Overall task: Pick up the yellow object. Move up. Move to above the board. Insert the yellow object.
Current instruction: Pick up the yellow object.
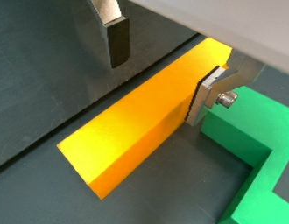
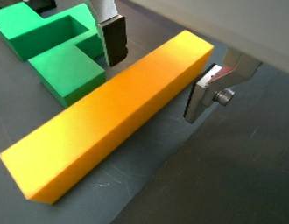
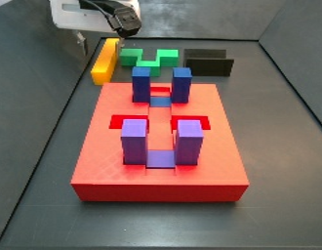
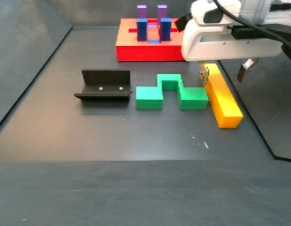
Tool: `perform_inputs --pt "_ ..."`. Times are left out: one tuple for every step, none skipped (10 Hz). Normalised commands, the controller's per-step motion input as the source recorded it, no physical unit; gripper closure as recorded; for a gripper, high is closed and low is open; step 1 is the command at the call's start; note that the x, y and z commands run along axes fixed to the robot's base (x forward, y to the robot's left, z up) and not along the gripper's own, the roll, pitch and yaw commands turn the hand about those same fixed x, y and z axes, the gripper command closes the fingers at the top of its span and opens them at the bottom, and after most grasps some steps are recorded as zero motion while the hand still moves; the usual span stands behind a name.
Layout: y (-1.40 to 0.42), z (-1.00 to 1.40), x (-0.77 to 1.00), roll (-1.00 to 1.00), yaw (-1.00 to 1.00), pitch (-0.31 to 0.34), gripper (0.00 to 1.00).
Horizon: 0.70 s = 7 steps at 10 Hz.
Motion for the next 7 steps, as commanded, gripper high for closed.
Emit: perform_inputs --pt "0.00 -0.25 0.00 0.10 -0.01 0.000 0.00" --pt "0.00 -0.25 0.00 0.08 -0.01 0.000 0.00" --pt "0.00 -0.23 0.00 0.09 -0.01 0.000 0.00" --pt "0.00 -0.23 0.00 0.10 -0.01 0.000 0.00" --pt "0.00 -0.21 0.00 0.10 0.00 0.000 0.00" --pt "0.02 -0.17 0.00 0.09 0.00 0.000 0.00" --pt "0.12 -0.08 0.00 0.15 0.00 0.003 0.00"
